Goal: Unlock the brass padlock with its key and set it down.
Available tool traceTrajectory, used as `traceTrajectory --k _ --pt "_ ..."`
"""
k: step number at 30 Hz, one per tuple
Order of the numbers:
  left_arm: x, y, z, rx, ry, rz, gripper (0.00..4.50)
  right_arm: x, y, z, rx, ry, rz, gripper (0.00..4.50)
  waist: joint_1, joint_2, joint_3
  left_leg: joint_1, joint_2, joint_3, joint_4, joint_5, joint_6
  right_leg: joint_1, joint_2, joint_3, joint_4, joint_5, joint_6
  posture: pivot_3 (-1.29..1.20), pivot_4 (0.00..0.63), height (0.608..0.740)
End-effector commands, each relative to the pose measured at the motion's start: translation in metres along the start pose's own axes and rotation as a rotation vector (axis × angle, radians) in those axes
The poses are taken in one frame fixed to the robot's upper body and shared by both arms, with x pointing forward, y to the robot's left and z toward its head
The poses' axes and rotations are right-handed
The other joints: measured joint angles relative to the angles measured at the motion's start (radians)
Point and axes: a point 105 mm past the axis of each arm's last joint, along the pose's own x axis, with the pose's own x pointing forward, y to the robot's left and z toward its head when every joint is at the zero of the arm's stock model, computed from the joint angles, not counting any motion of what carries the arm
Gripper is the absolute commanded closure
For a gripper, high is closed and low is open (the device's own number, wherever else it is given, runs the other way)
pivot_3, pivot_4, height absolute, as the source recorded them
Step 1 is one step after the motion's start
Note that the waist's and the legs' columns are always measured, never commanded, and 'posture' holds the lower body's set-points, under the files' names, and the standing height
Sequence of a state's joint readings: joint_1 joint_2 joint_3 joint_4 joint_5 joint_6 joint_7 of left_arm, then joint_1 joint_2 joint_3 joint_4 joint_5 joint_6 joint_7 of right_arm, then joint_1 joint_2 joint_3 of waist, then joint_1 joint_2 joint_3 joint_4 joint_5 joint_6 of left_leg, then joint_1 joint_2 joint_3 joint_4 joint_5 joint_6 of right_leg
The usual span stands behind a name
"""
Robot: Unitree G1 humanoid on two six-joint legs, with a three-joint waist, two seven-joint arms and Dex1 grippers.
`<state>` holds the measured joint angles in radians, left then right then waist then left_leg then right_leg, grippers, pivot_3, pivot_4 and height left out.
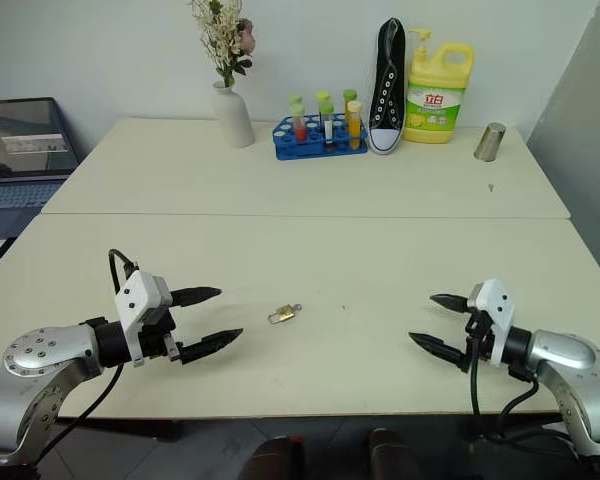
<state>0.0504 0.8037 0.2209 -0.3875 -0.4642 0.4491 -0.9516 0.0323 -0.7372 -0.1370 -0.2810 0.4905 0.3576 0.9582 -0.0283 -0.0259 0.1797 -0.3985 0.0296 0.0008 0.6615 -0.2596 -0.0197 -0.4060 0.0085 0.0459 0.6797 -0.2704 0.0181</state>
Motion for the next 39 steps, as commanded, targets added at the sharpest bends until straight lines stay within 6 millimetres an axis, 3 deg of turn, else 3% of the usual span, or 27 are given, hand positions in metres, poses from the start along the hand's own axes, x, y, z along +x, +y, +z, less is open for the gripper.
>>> traceTrajectory --k 1,10,13,18,21,23,32,39 --pt "-0.004 0.0 0.006 0.04 0.01 0.003 0.0 -0.004 0.0 0.009 -0.054 -0.02 -0.009 0.04 0.0 0.0 0.0 0.0 0.0 0.0 0.0 0.0 0.0 0.0 0.0 0.0 0.0 0.0 0.0 0.0 0.15 0.74" --pt "0.001 0.005 0.012 0.109 0.019 -0.009 0.0 0.002 0.012 0.014 -0.048 -0.034 0.017 0.04 0.0 0.0 0.0 0.0 0.0 0.0 0.0 0.0 0.0 0.0 0.0 0.0 0.0 0.0 0.0 0.0 0.15 0.74" --pt "0.004 0.004 0.017 0.033 -0.034 -0.047 0.0 0.003 0.015 0.021 -0.06 -0.028 0.031 0.04 0.0 0.0 0.0 0.0 0.0 0.0 0.0 0.0 0.0 0.0 0.0 0.0 0.0 0.0 0.0 0.0 0.15 0.74" --pt "0.013 0.0 0.007 0.033 0.015 -0.072 0.0 0.008 0.024 0.04 0.006 -0.079 0.063 0.04 0.0 0.0 0.0 0.0 0.0 0.0 0.0 0.0 0.0 0.0 0.0 0.0 0.0 0.0 0.0 0.0 0.15 0.74" --pt "0.02 -0.014 0.0 0.028 0.055 -0.161 0.0 0.012 0.035 0.047 0.028 -0.062 0.118 0.04 0.0 0.0 0.0 0.0 0.0 -0.001 0.0 0.0 0.0 0.0 0.0 0.0 0.0 0.0 0.0 0.0 0.15 0.74" --pt "0.026 -0.01 -0.003 0.029 0.06 -0.143 0.0 0.015 0.039 0.051 0.042 -0.048 0.13 0.04 0.0 0.0 0.0 0.0 0.0 0.0 0.0 0.0 0.0 0.0 0.0 0.0 0.0 0.0 0.0 0.0 0.15 0.74" --pt "0.067 0.004 -0.014 0.062 0.09 -0.106 0.0 0.022 0.049 0.044 0.023 0.056 0.135 0.04 0.002 -0.001 0.0 -0.001 -0.001 -0.001 0.001 0.0 0.0 0.0 0.004 -0.001 0.0 0.0 0.0 0.0 0.15 0.74" --pt "0.08 0.003 -0.021 0.064 0.118 -0.161 0.0 0.023 0.056 0.044 0.011 0.06 0.13 0.04 0.0 -0.001 0.0 -0.001 0.0 -0.001 0.001 0.0 0.0 0.0 0.004 -0.001 0.0 0.0 0.0 0.0 0.15 0.74"
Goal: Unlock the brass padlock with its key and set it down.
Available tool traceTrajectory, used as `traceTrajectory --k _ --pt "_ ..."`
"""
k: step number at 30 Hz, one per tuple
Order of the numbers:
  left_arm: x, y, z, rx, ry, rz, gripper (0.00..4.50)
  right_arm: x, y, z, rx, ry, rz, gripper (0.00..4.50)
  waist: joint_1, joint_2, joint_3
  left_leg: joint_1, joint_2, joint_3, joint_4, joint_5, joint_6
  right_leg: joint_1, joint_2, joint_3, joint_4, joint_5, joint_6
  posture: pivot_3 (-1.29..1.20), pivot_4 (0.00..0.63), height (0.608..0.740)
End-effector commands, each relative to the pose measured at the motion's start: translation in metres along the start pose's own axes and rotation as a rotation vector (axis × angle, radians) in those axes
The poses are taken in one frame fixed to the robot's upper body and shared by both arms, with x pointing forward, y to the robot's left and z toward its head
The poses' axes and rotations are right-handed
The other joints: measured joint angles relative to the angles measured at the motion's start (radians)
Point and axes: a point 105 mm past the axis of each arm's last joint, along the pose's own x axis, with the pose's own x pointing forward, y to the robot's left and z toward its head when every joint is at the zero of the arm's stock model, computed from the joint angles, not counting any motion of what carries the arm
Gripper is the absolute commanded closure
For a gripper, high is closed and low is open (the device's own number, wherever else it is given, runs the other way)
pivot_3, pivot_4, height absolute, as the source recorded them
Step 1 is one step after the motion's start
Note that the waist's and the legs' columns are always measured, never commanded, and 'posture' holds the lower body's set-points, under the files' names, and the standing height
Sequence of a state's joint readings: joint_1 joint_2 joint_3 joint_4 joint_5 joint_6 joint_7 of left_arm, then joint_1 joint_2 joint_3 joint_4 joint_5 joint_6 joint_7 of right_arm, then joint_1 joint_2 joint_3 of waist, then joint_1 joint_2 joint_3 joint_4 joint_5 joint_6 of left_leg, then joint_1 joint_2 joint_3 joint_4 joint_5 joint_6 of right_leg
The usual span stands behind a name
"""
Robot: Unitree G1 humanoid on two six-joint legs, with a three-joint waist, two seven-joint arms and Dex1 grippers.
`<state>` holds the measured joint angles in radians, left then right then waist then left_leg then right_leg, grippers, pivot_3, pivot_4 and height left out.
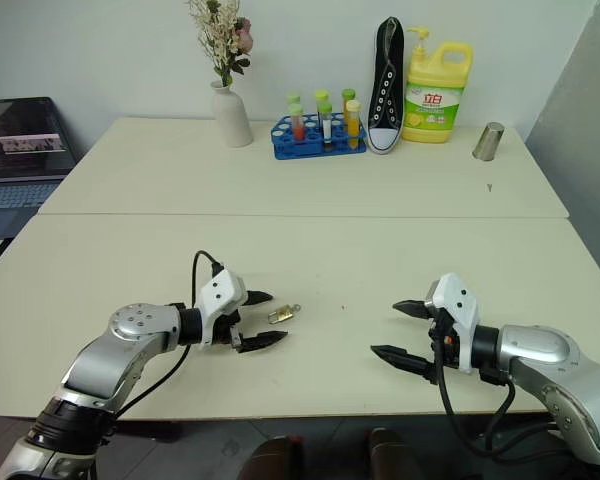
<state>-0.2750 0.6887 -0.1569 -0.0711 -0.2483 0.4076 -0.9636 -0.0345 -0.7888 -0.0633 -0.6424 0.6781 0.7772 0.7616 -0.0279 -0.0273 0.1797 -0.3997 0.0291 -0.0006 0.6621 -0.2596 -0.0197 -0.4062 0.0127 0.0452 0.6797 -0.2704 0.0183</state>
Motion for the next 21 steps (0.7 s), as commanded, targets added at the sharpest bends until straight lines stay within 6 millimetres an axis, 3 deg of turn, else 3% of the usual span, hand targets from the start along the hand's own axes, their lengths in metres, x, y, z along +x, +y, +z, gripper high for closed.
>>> traceTrajectory --k 1,14,17,21 --pt "0.002 0.003 0.002 0.045 0.006 -0.015 0.0 -0.001 0.006 0.008 -0.051 -0.009 -0.003 0.04 -0.001 0.0 0.0 0.0 0.0 0.0 0.0 0.0 0.0 0.0 0.0 0.0 0.0 0.0 0.0 0.0 0.15 0.74" --pt "0.019 0.001 -0.004 0.036 0.054 -0.069 0.0 -0.002 0.009 0.011 -0.057 -0.011 -0.021 0.04 0.005 0.0 -0.001 0.0 -0.001 0.0 0.001 0.0 0.0 0.001 0.0 0.0 0.0 0.0 0.0 0.0 0.15 0.74" --pt "0.023 0.002 -0.005 0.044 0.065 -0.069 0.6 -0.001 0.009 0.014 -0.062 -0.017 -0.025 0.0 0.006 0.0 -0.001 0.0 -0.001 0.0 0.001 0.0 0.0 0.001 0.0 0.0 0.0 0.0 0.0 0.0 0.15 0.74" --pt "0.025 0.003 -0.007 0.066 0.09 -0.068 1.82 0.0 0.009 0.017 -0.065 -0.022 -0.026 0.0 0.005 0.0 -0.001 0.0 -0.001 0.0 0.001 0.0 0.0 0.001 0.0 0.0 0.0 0.0 0.0 0.0 0.15 0.74"
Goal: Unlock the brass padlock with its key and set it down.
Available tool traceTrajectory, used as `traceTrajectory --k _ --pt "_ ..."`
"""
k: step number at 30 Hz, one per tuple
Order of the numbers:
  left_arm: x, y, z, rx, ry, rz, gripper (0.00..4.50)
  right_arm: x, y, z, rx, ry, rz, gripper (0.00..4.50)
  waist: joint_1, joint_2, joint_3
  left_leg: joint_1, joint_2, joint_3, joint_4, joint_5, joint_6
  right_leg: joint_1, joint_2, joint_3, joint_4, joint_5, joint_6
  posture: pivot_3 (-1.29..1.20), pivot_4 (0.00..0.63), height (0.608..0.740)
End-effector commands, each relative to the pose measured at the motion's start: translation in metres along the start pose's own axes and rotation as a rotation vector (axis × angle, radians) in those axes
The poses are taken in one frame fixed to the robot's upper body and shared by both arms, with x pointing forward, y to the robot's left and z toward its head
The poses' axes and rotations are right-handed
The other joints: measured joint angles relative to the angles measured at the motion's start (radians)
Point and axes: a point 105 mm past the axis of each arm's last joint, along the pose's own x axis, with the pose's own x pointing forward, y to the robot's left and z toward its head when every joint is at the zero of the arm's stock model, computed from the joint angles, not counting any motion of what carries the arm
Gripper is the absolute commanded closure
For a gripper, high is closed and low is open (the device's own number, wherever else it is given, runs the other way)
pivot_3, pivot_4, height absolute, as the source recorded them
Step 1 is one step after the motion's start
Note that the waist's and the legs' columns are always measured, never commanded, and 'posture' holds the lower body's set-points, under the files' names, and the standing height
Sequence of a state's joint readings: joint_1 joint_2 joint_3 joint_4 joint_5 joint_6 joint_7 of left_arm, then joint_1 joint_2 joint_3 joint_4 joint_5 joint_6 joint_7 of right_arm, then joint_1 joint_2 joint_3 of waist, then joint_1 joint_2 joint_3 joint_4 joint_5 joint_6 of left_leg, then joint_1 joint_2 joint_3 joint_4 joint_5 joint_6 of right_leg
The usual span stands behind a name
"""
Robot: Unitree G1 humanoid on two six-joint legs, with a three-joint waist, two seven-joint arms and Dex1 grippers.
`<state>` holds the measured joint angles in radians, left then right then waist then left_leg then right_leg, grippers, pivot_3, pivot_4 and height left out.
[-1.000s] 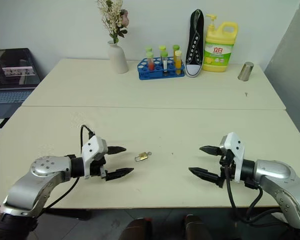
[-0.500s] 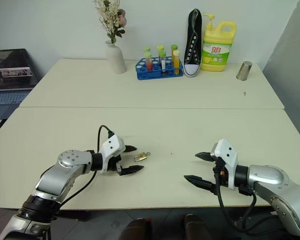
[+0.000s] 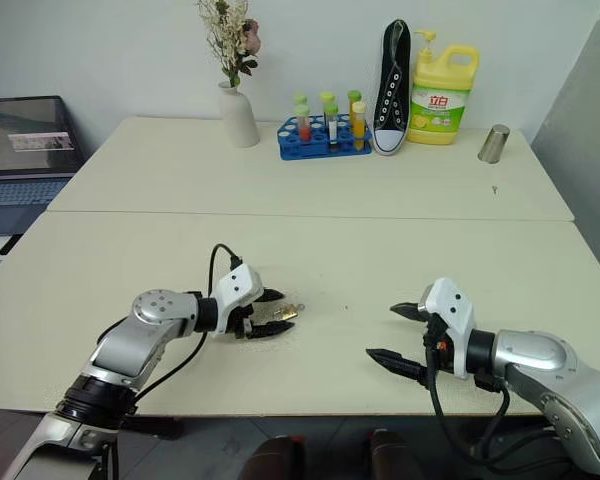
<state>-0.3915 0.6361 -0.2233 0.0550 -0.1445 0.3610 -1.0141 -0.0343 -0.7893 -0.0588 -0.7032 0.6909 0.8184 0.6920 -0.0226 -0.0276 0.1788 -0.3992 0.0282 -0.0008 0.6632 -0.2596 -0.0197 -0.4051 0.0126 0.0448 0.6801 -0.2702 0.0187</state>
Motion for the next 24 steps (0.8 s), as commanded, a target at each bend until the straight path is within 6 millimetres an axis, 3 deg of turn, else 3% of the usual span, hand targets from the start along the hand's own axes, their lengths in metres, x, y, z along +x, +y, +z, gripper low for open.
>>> traceTrajectory --k 1,5,10,14,16,20,24 --pt "0.006 -0.007 -0.011 -0.004 0.052 -0.034 2.13 -0.002 0.003 0.014 -0.05 -0.036 0.004 0.0 0.0 0.0 0.0 0.0 0.0 0.0 0.0 0.0 0.0 0.0 0.0 0.0 0.0 0.0 0.0 0.0 0.15 0.74" --pt "0.006 -0.008 -0.014 -0.002 0.064 -0.035 3.46 -0.002 0.003 0.016 -0.05 -0.041 0.005 0.0 -0.001 0.0 0.0 0.0 0.0 0.0 0.0 0.0 0.0 0.0 0.0 0.0 0.0 0.0 0.0 0.0 0.15 0.74" --pt "0.005 -0.01 -0.009 0.061 0.035 -0.055 3.54 -0.004 0.002 0.015 -0.072 -0.04 -0.005 0.0 -0.001 0.0 0.0 0.0 0.0 0.0 0.0 0.0 0.0 0.0 0.0 0.0 0.0 0.0 0.0 0.0 0.15 0.74" --pt "0.007 -0.018 0.047 0.269 -0.196 -0.113 3.54 -0.009 -0.003 0.013 -0.085 -0.046 -0.059 0.0 0.003 0.0 0.0 -0.001 0.0 0.0 0.0 0.0 0.0 0.0 0.0 0.0 0.0 0.0 0.0 0.0 0.15 0.74" --pt "0.008 -0.022 0.059 0.306 -0.239 -0.147 3.54 -0.012 -0.004 0.012 -0.087 -0.052 -0.08 0.0 0.007 0.0 0.0 -0.001 0.0 0.0 0.0 0.0 0.0 0.0 0.0 0.0 -0.001 0.0 0.0 0.0 0.15 0.74" --pt "0.016 -0.038 0.101 0.471 -0.408 -0.242 3.54 -0.024 -0.003 0.006 -0.047 -0.092 -0.174 0.0 0.015 -0.001 0.0 -0.002 0.0 0.001 0.0 0.0 0.0 0.0 0.0 0.0 0.0 0.0 0.0 0.0 0.15 0.74" --pt "0.018 -0.038 0.126 0.642 -0.503 -0.215 3.54 -0.035 0.0 -0.003 -0.011 -0.113 -0.254 0.0 0.018 0.0 0.0 -0.001 0.0 0.002 0.0 0.0 0.0 0.0 0.001 0.0 0.0 0.0 0.0 0.0 0.15 0.74"
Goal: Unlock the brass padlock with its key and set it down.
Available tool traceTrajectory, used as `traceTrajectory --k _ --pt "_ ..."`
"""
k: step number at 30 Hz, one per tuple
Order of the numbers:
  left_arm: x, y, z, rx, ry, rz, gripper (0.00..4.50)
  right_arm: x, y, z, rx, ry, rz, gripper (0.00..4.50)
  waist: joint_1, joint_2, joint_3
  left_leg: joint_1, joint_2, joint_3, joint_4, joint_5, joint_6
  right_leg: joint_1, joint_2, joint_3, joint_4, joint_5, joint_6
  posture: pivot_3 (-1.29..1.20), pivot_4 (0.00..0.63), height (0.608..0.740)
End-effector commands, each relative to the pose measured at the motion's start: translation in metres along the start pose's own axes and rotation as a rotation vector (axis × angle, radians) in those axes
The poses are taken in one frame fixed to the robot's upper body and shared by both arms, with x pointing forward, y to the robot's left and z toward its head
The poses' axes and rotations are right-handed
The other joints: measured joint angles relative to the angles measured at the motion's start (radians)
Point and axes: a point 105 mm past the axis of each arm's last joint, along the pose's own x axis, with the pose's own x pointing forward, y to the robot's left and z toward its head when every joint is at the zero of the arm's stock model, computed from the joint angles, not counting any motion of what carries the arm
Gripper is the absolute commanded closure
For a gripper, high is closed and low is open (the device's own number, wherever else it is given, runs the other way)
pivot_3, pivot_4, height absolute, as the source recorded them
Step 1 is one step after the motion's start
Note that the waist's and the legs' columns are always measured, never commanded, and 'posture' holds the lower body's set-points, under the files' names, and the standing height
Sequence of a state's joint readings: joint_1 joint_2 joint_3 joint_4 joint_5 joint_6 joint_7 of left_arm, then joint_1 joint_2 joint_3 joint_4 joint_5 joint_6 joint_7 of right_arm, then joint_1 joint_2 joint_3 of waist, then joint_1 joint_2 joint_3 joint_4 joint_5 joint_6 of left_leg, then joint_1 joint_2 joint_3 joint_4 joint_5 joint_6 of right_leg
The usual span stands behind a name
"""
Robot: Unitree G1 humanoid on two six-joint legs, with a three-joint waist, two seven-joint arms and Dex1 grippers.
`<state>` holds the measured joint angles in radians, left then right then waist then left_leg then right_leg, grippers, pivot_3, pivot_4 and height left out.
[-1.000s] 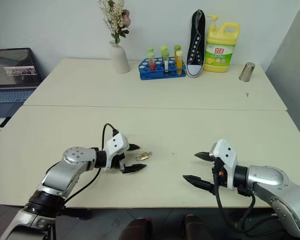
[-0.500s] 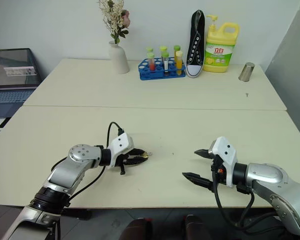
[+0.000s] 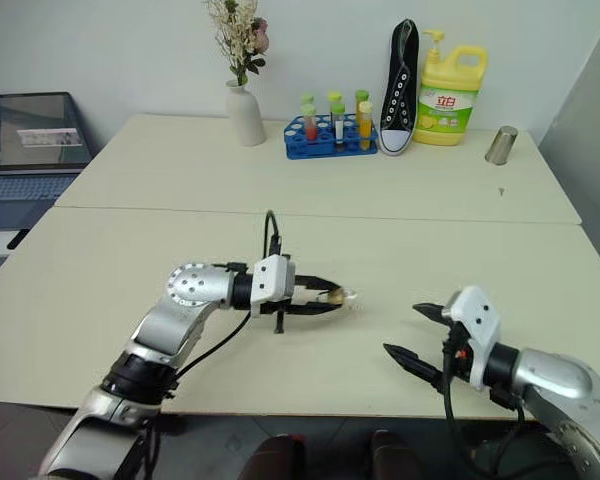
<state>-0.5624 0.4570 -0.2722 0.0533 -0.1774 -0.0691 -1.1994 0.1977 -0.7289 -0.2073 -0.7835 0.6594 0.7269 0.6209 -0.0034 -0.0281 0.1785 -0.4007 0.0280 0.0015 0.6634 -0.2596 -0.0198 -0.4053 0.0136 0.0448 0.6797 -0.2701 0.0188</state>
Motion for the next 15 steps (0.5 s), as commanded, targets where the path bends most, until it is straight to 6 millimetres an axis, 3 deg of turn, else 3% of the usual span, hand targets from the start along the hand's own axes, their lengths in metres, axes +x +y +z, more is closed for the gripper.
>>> traceTrajectory --k 1,6,9,15 --pt "0.005 0.012 0.019 0.214 -0.063 0.022 3.54 -0.012 -0.002 0.01 -0.037 -0.069 -0.088 0.0 -0.003 0.0 0.0 0.001 0.0 0.0 0.0 0.0 0.0 0.0 0.0 0.0 0.0 0.0 0.0 0.0 0.15 0.74" --pt "0.005 0.022 0.028 0.556 -0.109 0.108 3.54 -0.012 -0.001 0.013 -0.01 -0.109 -0.1 0.0 -0.011 0.0 0.0 0.002 0.0 0.0 0.0 0.0 0.0 0.0 0.001 0.001 0.001 0.001 0.001 0.0 0.15 0.74" --pt "0.001 0.015 0.028 0.849 -0.109 0.132 3.54 -0.005 0.002 0.02 0.027 -0.126 -0.021 0.0 -0.013 0.0 0.0 0.002 0.0 0.0 0.0 0.0 0.0 0.0 0.001 0.001 0.001 0.001 0.001 0.0 0.15 0.74" --pt "0.001 0.009 0.027 0.968 -0.131 0.169 3.54 0.006 0.0 0.034 0.036 -0.163 0.044 0.0 -0.01 0.0 0.0 0.001 0.0 0.0 0.0 0.0 0.0 0.0 0.0 0.001 0.0 0.001 0.001 0.0 0.15 0.74"
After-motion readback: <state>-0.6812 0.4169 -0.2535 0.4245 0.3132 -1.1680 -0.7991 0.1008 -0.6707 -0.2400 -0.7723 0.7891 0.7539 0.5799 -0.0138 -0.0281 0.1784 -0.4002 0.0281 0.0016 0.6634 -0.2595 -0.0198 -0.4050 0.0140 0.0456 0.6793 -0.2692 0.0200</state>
